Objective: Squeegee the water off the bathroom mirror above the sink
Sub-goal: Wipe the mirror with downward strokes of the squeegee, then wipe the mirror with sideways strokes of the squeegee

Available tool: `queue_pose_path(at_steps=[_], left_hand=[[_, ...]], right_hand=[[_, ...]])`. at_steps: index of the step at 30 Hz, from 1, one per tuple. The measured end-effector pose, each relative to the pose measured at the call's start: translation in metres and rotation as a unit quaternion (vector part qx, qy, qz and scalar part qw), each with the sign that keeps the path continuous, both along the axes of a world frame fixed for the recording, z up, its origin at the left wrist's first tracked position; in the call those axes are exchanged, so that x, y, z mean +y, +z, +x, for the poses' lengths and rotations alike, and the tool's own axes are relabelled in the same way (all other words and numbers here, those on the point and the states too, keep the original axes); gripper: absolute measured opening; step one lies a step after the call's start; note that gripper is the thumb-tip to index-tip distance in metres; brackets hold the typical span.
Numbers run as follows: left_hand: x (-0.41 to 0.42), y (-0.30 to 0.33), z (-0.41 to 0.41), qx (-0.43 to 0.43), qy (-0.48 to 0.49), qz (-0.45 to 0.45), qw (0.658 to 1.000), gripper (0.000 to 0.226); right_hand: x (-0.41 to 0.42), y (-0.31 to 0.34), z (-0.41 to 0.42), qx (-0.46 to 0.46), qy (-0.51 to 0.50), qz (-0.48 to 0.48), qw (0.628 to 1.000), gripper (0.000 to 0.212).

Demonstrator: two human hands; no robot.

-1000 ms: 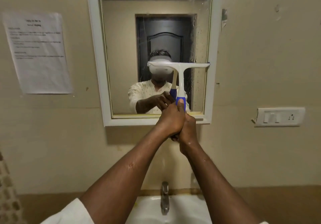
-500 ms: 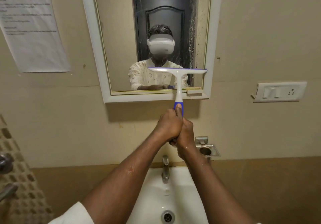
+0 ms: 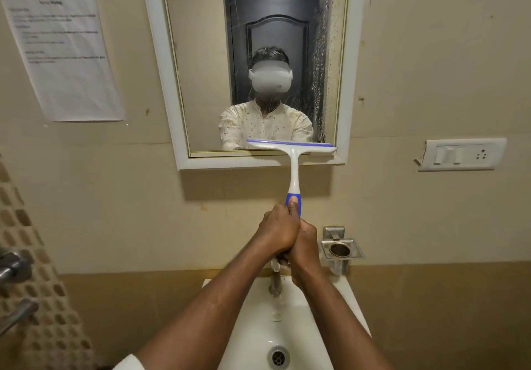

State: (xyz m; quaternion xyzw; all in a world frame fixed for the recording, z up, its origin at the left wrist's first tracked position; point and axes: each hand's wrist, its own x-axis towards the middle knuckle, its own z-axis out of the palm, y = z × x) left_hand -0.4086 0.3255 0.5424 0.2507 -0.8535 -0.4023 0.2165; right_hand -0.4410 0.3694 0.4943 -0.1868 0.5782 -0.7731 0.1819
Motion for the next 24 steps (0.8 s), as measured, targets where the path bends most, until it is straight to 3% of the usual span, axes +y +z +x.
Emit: queue_pose_path(at_steps=[10,16,18,21,24], left_hand=[[0.014,0.004,0.001,0.004,0.016,0.046,0.999,0.058],[0.017,0.019,0.009,0.059,0.018,0.057,0.996,0.054],[0.018,0.031,0.009,0.104,0.007,0.078,0.991,0.050],[0.016,0.061,0.007,0.169,-0.013,0.128,0.977,0.046],[0.010,0.101,0.003,0.232,-0.027,0.161,0.959,0.040]], right_hand=[[0.017,0.007,0.001,0.037,-0.032,0.079,0.996,0.046],[0.026,0.027,0.006,0.073,-0.009,0.065,0.995,0.045],[0.027,0.042,0.000,0.121,-0.004,0.073,0.990,0.043],[0.025,0.077,-0.011,0.224,0.002,0.084,0.971,0.021],[0.022,0.123,-0.026,0.381,-0.011,0.091,0.920,0.005]])
